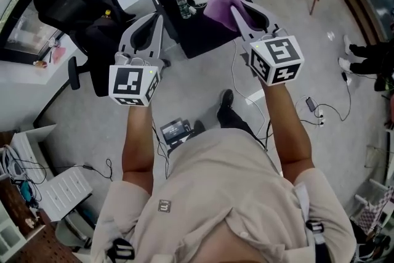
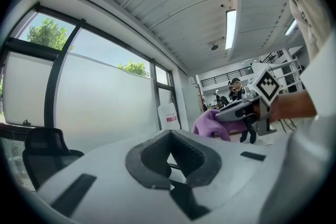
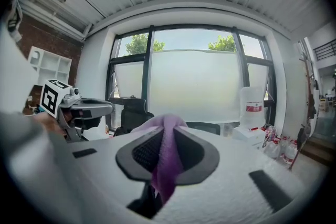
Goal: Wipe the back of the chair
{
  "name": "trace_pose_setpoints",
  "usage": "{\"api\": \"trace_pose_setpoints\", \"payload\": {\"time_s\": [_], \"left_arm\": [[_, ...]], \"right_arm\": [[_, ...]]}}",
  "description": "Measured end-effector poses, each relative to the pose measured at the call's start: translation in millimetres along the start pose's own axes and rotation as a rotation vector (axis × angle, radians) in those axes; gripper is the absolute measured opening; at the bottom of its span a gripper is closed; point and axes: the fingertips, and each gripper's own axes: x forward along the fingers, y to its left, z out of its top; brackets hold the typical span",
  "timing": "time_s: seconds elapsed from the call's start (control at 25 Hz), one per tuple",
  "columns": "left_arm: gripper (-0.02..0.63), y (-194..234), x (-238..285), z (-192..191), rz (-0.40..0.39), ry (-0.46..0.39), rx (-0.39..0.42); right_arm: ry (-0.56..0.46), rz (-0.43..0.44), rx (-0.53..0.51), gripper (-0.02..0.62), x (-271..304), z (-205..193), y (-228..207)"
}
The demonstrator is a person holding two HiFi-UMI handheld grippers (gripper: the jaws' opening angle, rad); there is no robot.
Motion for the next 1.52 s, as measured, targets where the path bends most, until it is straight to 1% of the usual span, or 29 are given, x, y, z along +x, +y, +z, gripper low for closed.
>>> {"api": "trace_pose_setpoints", "payload": {"time_s": [0.48, 0.72, 0.96, 1.2, 1.36, 1.52], "left_arm": [[0.008, 16.1, 90.8, -1.5, 0.085, 0.025, 0.010], [0.008, 16.1, 124.3, -4.9, 0.117, 0.048, 0.018], [0.008, 13.0, 150.7, -11.5, 0.138, 0.066, 0.019], [0.008, 28.6, 172.2, -25.0, 0.127, 0.089, 0.012], [0.008, 52.9, 190.2, -37.3, 0.111, 0.086, -0.004], [0.008, 75.0, 211.1, -39.4, 0.077, 0.073, -0.009]], "right_arm": [[0.012, 0.103, 0.007, 0.043, 71.6, -1.9, -77.8], [0.009, 0.146, 0.013, 0.043, 91.8, -2.7, -107.8], [0.016, 0.172, 0.023, 0.043, 106.2, -11.5, -133.8], [0.036, 0.163, 0.049, 0.043, 126.8, -21.1, -146.7], [0.045, 0.123, 0.057, 0.043, 142.9, -24.1, -155.0], [0.055, 0.075, 0.064, 0.043, 156.5, -20.8, -162.8]]}}
